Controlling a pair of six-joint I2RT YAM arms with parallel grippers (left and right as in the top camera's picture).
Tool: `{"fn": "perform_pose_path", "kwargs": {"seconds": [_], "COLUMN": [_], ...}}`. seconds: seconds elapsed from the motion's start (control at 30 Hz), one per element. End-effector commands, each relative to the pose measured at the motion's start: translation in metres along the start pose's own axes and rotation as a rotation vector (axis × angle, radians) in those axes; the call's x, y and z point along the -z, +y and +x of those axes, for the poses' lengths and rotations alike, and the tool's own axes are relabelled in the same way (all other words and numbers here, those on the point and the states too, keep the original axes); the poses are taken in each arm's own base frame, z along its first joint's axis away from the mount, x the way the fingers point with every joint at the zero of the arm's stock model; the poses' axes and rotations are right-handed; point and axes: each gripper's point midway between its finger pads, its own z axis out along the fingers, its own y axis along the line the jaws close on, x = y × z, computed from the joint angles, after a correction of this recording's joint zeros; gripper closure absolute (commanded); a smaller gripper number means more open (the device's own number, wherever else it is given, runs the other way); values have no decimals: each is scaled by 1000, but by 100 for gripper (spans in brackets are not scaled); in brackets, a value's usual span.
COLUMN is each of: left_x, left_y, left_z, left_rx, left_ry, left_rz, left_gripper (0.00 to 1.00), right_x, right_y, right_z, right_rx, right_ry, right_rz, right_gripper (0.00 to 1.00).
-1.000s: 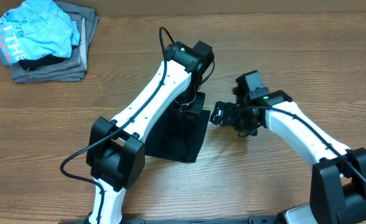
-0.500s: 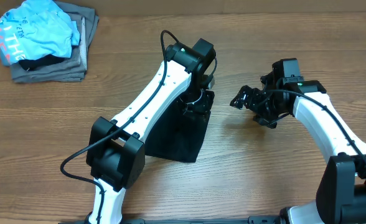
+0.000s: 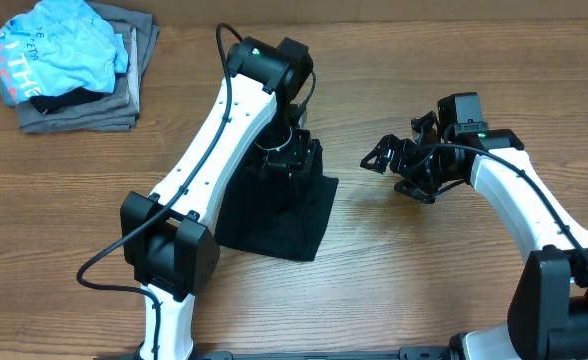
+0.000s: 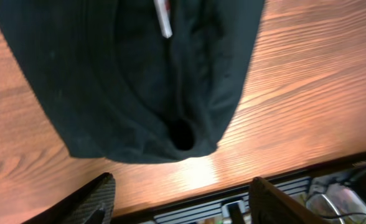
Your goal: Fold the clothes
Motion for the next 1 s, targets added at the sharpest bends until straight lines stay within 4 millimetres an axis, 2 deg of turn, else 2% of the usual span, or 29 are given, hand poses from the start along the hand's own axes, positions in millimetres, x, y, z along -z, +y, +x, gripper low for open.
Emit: {"fn": "perform_pose_path", "kwargs": {"seconds": [0.0,0.13,0.3,0.5,0.97], "left_x": [-11,-25,-46,-75,-89], "left_y": [13,17,12,-10,-17], "left_z": [9,19,32,32,25], "left_rx": [36,88,99,81,47], "left_ry": [40,95,154,164,128], "left_rz": [-70,-84,-113,-44,-40], "left_gripper": [28,26,25,25,28], "right_x": [2,2,2,2,2], "right_y": [7,5,6,5,2], "right_z": [-4,-6,-8,-7,-8], "right_rx": [24,25,30,28,25], "right_ry": [-6,-17,-23,-20,-27], "right_rz": [-16,-2,-4,-3,19], "right_gripper": [0,0,0,0,0]}}
